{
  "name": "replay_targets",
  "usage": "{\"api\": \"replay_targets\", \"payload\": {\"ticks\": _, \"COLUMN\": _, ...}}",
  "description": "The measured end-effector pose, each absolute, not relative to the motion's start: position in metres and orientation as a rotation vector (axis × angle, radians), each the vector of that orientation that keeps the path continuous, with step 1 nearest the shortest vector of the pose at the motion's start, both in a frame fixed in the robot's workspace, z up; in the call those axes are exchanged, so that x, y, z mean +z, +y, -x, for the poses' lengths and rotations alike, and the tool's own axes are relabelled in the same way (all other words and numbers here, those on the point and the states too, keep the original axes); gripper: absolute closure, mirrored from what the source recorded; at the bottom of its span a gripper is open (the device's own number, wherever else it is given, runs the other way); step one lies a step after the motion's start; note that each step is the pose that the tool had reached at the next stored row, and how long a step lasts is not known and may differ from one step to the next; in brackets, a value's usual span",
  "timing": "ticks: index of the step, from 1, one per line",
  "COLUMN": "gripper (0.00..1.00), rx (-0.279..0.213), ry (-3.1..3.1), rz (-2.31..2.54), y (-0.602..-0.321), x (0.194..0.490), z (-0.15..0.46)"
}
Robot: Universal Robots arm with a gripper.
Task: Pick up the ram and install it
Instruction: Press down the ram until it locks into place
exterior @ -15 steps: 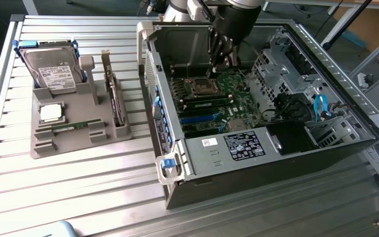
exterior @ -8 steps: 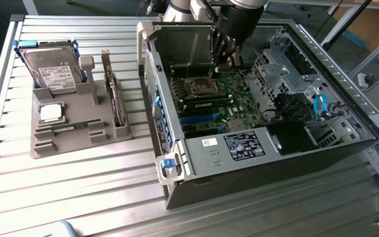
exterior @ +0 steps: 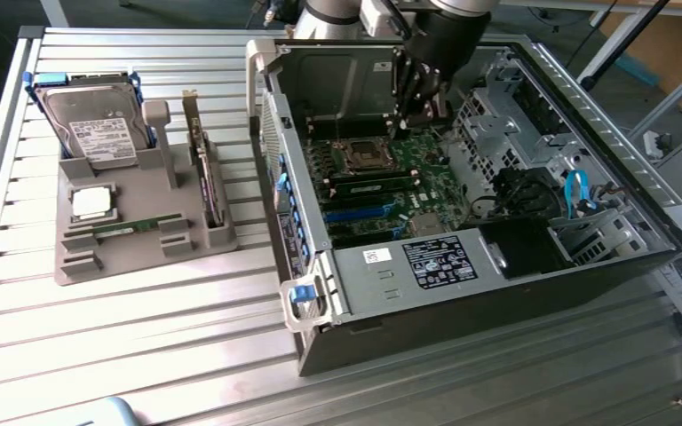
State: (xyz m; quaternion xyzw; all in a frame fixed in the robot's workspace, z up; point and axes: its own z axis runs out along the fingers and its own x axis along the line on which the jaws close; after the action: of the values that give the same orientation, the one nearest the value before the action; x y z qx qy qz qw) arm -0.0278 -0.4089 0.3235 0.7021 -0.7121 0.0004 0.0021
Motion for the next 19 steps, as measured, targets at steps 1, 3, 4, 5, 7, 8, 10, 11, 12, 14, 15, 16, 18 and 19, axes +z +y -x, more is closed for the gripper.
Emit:
{"api": "replay_targets", "payload": {"ticks": 1, "gripper": 0.90, "rx": 0.001, "ry": -2.234, "rz": -2.203, "y": -0.4089, "x": 0.3235, "z": 0.0260}}
{"api": "replay_targets", "payload": {"ticks": 3, "gripper": 0.90, "rx": 0.001, "ry": -2.234, "rz": -2.203, "y": -0.4089, "x": 0.3235, "z": 0.0225}}
{"api": "replay_targets", "payload": {"ticks": 4, "gripper": 0.90, "rx": 0.001, "ry": -2.234, "rz": -2.203, "y": -0.4089, "x": 0.3235, "z": 0.0211}}
{"api": "replay_targets", "payload": {"ticks": 5, "gripper": 0.90, "rx": 0.001, "ry": -2.234, "rz": -2.203, "y": -0.4089, "x": 0.3235, "z": 0.0199}}
{"api": "replay_targets", "payload": {"ticks": 7, "gripper": 0.90, "rx": 0.001, "ry": -2.234, "rz": -2.203, "y": -0.4089, "x": 0.3235, "z": 0.0192}}
{"api": "replay_targets", "payload": {"ticks": 8, "gripper": 0.90, "rx": 0.001, "ry": -2.234, "rz": -2.203, "y": -0.4089, "x": 0.3235, "z": 0.0192}}
{"api": "replay_targets", "payload": {"ticks": 10, "gripper": 0.90, "rx": 0.001, "ry": -2.234, "rz": -2.203, "y": -0.4089, "x": 0.3235, "z": 0.0192}}
{"api": "replay_targets", "payload": {"ticks": 11, "gripper": 0.90, "rx": 0.001, "ry": -2.234, "rz": -2.203, "y": -0.4088, "x": 0.3236, "z": 0.0191}}
{"api": "replay_targets", "payload": {"ticks": 12, "gripper": 0.90, "rx": 0.001, "ry": -2.234, "rz": -2.202, "y": -0.4088, "x": 0.3243, "z": 0.0191}}
{"api": "replay_targets", "payload": {"ticks": 14, "gripper": 0.90, "rx": 0.001, "ry": -2.234, "rz": -2.203, "y": -0.4088, "x": 0.3263, "z": 0.0191}}
{"api": "replay_targets", "payload": {"ticks": 15, "gripper": 0.90, "rx": 0.001, "ry": -2.234, "rz": -2.203, "y": -0.4089, "x": 0.3276, "z": 0.0190}}
{"api": "replay_targets", "payload": {"ticks": 16, "gripper": 0.90, "rx": 0.001, "ry": -2.234, "rz": -2.203, "y": -0.4088, "x": 0.3289, "z": 0.0189}}
{"api": "replay_targets", "payload": {"ticks": 18, "gripper": 0.90, "rx": 0.001, "ry": -2.234, "rz": -2.203, "y": -0.4088, "x": 0.3315, "z": 0.0188}}
{"api": "replay_targets", "payload": {"ticks": 19, "gripper": 0.90, "rx": 0.001, "ry": -2.234, "rz": -2.203, "y": -0.4088, "x": 0.3328, "z": 0.0188}}
